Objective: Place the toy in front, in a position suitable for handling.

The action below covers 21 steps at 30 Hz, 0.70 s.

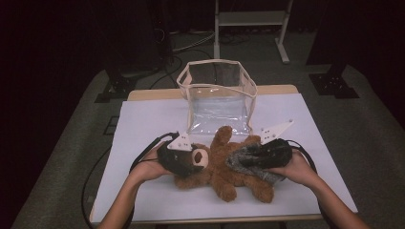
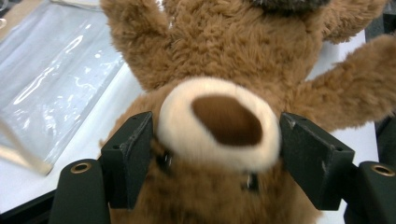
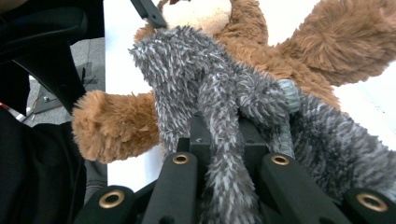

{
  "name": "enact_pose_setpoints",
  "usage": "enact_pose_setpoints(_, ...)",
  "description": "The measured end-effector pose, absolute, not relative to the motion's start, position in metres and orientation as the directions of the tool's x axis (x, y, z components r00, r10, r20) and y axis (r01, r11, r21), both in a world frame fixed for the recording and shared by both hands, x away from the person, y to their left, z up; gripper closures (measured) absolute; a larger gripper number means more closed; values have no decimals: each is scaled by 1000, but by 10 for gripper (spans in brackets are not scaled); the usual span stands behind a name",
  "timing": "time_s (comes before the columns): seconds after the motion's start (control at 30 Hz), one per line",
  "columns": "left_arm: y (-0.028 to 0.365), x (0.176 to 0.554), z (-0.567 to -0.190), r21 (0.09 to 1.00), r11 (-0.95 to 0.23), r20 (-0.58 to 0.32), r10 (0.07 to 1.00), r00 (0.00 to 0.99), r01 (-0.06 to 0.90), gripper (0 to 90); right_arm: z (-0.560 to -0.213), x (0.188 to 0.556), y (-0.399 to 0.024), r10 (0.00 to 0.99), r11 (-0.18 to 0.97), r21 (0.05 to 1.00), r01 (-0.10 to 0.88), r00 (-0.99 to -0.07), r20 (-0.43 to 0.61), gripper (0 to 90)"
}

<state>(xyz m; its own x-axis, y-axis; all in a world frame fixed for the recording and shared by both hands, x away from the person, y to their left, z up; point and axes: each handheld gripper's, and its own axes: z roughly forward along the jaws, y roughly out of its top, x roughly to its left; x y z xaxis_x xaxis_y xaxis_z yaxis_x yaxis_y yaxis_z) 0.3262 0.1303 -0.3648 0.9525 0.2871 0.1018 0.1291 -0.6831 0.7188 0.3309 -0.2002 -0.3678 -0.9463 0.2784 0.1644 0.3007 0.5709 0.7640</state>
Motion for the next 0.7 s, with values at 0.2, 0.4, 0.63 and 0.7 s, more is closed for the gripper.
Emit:
enact_pose_setpoints(0.2, 136, 324, -371, 720, -680, 90, 294, 951, 142, 351, -366, 333, -201, 288, 564, 765, 310, -943, 170, 803)
enact_pose_setpoints(0.4, 131, 326, -375, 722, -676, 83, 295, 952, 146, 377, -350, 327, -183, 267, 586, 766, 265, -955, 126, 804)
enact_pose_setpoints(0.63, 126, 328, -372, 710, -690, 90, 286, 954, 139, 374, -344, 325, -156, 210, 619, 756, 213, -972, 102, 804)
enact_pose_setpoints(0.7, 127, 328, -372, 713, -688, 90, 286, 954, 139, 374, -343, 323, -146, 191, 629, 751, 201, -976, 101, 804)
